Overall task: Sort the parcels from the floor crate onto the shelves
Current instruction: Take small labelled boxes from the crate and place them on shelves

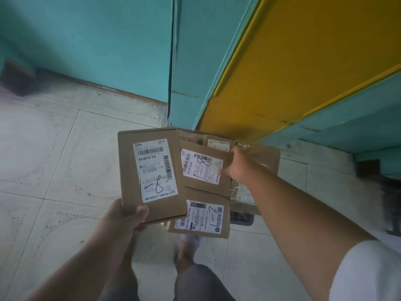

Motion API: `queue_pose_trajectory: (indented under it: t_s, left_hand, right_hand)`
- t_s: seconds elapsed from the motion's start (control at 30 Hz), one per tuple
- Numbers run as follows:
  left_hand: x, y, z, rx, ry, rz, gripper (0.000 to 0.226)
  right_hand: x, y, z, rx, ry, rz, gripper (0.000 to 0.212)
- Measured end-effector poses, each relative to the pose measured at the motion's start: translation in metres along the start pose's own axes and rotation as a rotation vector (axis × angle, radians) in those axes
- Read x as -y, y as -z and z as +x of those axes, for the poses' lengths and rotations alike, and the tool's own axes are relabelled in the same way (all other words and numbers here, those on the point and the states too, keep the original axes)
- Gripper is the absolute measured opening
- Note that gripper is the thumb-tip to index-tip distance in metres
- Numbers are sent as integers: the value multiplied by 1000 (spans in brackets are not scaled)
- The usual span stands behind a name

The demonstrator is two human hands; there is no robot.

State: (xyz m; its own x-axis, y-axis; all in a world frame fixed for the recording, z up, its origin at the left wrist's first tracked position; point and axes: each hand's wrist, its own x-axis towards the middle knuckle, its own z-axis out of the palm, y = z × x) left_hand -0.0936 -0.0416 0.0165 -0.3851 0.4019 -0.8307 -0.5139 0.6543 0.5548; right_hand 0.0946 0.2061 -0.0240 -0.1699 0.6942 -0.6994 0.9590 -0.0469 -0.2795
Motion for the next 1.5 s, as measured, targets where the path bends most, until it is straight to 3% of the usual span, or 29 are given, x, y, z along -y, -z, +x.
queue_pose_trajectory:
  t_s: [0.33, 0.5, 0.67, 0.77, 0.93, 1.07, 1.13, 1.2, 1.33, 1.5]
  left_hand:
    - [1, 9, 11, 44, -23, 7, 16]
    - [-11, 14, -5, 67, -29, -28, 17]
    - [-41, 22, -45, 63, -61, 25, 13]
    - [-63, 36, -70, 124, -101, 63, 11]
    - [-93, 49, -99, 317, -120, 112, 12]
    - [-115, 44, -115, 406, -175, 229, 15]
    - [-122, 34, -123, 444, -217, 288, 11]
    - [-125, 20, -130, 481, -248, 336, 16]
    - [-115, -29, -161, 599, -294, 430, 23]
    - [-72, -111, -197, 666, -303, 564, 30]
  right_hand:
    - [-1, 2, 3, -27, -42, 89, 62]
    - [8, 28, -25, 36, 18, 134, 83]
    - [16, 62, -83, 64, 32, 328, 49]
    - [18, 72, -134, -22, 40, 449, 47]
    - [5, 56, -218, -303, -65, 732, 29]
    - [-11, 41, -285, -429, -133, 1084, 50]
    - [-24, 39, -319, -496, -142, 1235, 47]
    - [-40, 40, -350, -540, -129, 1351, 40]
    - [-81, 44, -407, -606, -54, 1527, 51]
    - [-155, 42, -467, -707, -29, 1616, 36]
